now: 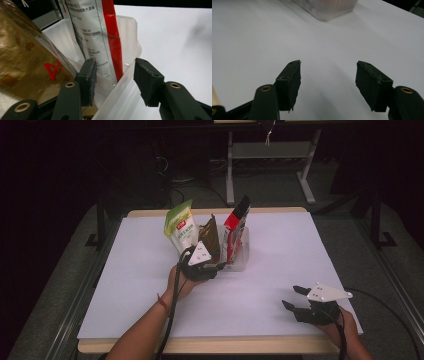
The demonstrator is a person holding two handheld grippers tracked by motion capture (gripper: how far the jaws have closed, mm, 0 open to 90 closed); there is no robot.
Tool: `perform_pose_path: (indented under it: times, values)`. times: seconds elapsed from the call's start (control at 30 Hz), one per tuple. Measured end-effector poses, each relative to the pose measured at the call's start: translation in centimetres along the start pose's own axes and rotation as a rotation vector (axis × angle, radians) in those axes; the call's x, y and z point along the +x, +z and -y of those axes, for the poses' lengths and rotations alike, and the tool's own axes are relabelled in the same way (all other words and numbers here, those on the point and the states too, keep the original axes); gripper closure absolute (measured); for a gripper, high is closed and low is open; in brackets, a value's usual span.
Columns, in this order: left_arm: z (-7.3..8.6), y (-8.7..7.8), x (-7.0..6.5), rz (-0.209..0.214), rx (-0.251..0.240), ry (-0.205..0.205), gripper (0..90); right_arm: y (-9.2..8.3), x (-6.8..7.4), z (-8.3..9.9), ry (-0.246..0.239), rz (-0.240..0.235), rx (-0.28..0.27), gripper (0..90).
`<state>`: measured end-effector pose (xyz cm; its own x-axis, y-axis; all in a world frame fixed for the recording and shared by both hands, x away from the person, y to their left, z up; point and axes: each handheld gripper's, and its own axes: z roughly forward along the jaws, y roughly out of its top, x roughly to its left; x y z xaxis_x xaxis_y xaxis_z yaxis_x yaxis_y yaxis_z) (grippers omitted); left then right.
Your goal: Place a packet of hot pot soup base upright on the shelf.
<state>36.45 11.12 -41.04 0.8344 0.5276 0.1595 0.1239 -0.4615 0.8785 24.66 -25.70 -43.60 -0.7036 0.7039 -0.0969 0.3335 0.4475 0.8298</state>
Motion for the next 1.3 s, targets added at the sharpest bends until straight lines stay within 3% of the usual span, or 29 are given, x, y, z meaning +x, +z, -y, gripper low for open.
perform_pose_path:
  times: [0.17, 0.27, 0.53, 0.63, 0.73, 0.87, 1.0, 1.23, 1.3]
  values:
    - [0.0, -0.6, 0.3, -0.009, 0.000, -0.006, 47.9, 0.1, 0.1, -0.1, -0.016, -0.028, 0.003, 42.9]
    - [0.0, -0.9, 0.4, -0.020, 0.003, 0.004, 44.9, 0.5, 0.3, -0.1, -0.031, -0.043, 0.024, 40.0]
    - [0.4, -1.4, 1.0, 0.014, 0.013, -0.039, 37.6, 0.9, 0.4, -0.1, -0.031, -0.044, 0.038, 38.3]
    - [1.0, -2.0, 1.2, 0.022, 0.046, 0.000, 36.5, 1.0, 0.4, -0.2, -0.035, -0.039, 0.038, 38.2]
    - [1.6, -3.3, 1.9, 0.024, 0.023, -0.037, 34.0, 1.0, 0.3, -0.3, -0.029, -0.028, 0.031, 36.6]
    - [2.4, -4.9, 2.4, 0.002, -0.009, -0.049, 31.4, 1.2, 0.1, -0.3, -0.015, -0.015, 0.027, 34.8]
    - [3.3, -6.5, 2.3, 0.001, -0.006, -0.032, 30.5, 1.0, 0.1, -0.5, 0.005, -0.007, -0.012, 34.8]
    - [5.0, -9.1, 2.1, -0.035, 0.022, 0.004, 29.1, 1.0, -0.6, -0.5, 0.094, 0.003, -0.062, 33.4]
    - [5.3, -9.7, 2.2, -0.037, 0.025, 0.002, 28.8, 1.0, -0.6, -0.6, 0.085, 0.001, -0.056, 33.3]
